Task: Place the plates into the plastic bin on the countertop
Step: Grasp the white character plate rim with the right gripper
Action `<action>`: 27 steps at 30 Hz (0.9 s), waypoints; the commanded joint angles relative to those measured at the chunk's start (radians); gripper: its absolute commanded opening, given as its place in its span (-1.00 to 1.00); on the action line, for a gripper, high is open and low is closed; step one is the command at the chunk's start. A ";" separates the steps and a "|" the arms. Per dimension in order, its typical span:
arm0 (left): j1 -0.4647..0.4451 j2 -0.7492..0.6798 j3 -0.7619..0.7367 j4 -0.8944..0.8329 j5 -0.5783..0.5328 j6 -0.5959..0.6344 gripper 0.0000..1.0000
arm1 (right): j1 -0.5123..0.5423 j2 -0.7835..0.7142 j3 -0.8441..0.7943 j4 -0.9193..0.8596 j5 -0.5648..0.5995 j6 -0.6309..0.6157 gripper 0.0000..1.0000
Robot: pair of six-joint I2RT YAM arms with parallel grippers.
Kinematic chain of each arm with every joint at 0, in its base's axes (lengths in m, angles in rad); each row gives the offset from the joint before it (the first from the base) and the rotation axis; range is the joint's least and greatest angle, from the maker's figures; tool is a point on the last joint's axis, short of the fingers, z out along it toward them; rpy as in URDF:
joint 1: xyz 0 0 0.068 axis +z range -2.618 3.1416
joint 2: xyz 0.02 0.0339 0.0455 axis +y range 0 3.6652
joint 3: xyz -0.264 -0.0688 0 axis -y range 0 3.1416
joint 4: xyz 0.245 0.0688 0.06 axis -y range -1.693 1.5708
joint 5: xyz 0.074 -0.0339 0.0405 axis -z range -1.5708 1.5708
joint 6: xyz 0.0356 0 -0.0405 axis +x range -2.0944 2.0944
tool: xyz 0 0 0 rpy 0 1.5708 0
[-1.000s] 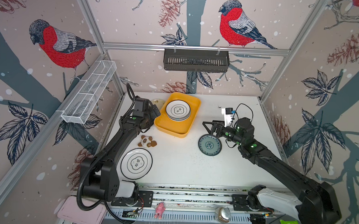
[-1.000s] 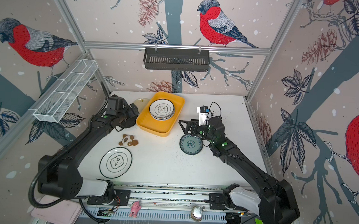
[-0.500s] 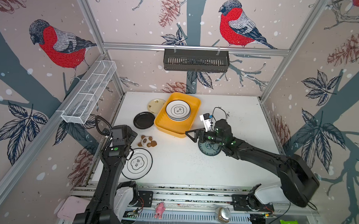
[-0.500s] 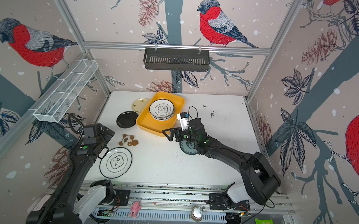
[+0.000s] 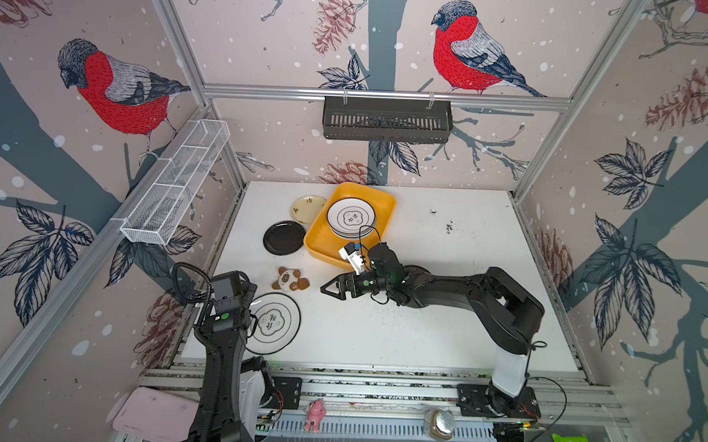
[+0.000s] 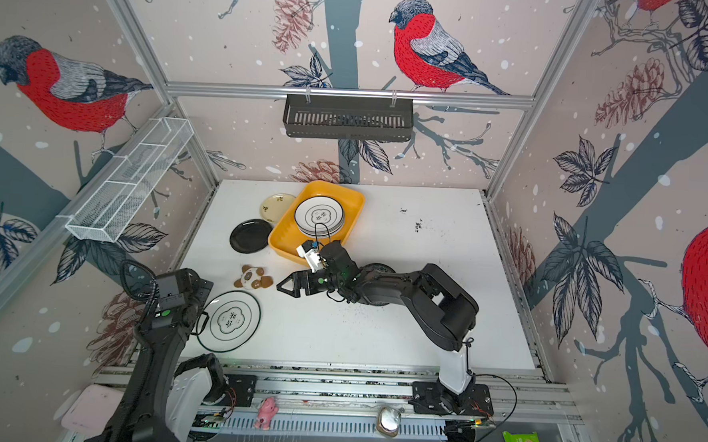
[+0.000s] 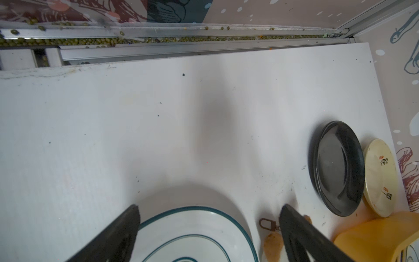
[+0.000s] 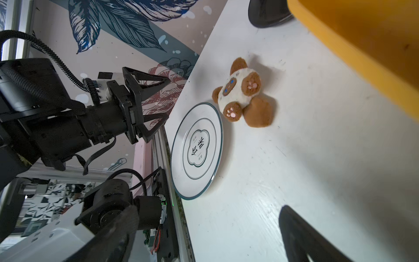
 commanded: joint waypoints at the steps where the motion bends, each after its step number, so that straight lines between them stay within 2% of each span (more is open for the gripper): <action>1: 0.030 -0.021 -0.035 0.030 0.029 -0.030 0.92 | 0.020 0.066 0.064 -0.008 -0.027 0.041 0.95; 4: 0.035 -0.045 -0.068 0.044 0.038 -0.035 0.93 | 0.041 0.119 0.117 -0.076 0.001 0.052 0.91; 8: 0.037 -0.038 -0.088 0.063 0.073 -0.032 0.93 | 0.089 0.171 0.219 -0.263 0.108 -0.043 0.91; 11: 0.037 -0.057 -0.105 0.073 0.088 -0.038 0.92 | 0.109 0.241 0.324 -0.377 0.092 -0.080 0.88; 16: 0.038 -0.094 -0.113 0.046 0.075 -0.017 0.93 | 0.130 0.309 0.401 -0.424 0.078 -0.091 0.84; 20: 0.040 -0.083 -0.142 0.069 0.129 -0.021 0.93 | 0.145 0.348 0.449 -0.454 0.082 -0.088 0.78; 27: 0.041 -0.098 -0.196 0.092 0.195 -0.038 0.92 | 0.172 0.389 0.528 -0.541 0.107 -0.109 0.53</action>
